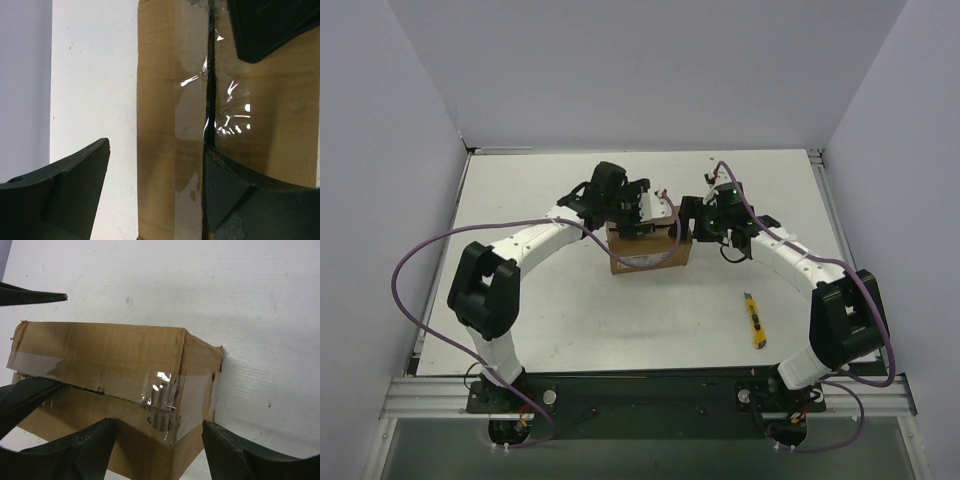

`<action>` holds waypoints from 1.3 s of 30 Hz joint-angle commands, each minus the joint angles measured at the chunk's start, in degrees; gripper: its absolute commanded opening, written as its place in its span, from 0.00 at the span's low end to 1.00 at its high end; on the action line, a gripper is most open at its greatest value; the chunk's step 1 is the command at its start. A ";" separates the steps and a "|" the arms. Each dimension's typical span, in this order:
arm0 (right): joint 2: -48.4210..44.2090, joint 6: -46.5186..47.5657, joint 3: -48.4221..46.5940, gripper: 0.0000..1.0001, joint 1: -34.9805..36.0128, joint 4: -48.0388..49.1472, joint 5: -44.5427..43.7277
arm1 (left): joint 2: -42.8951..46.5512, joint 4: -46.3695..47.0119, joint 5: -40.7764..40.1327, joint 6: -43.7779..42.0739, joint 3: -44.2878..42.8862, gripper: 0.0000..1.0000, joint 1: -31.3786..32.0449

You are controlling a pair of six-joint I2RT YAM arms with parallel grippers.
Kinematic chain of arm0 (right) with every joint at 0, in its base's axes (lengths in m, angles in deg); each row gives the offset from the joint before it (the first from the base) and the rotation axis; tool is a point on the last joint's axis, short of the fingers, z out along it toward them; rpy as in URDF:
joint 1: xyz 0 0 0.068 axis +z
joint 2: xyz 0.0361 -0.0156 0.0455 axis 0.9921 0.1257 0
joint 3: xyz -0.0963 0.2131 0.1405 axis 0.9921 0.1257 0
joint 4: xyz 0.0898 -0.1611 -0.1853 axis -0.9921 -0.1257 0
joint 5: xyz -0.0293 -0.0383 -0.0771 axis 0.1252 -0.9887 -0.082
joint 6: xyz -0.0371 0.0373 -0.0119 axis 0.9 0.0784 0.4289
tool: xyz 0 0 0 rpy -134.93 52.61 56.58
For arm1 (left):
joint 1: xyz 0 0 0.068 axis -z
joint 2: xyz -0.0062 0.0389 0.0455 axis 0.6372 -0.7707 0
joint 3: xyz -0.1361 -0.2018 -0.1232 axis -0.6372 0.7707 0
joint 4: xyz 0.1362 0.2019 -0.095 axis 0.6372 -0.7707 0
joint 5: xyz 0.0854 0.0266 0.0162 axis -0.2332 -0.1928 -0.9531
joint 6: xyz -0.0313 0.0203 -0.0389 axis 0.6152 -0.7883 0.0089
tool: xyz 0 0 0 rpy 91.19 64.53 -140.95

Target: Unpack the express box

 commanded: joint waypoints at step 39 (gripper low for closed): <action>-6.45 72.69 -15.81 0.73 9.83 -34.27 21.11 | -14.47 -38.18 31.36 28.15 -36.94 0.00 -5.40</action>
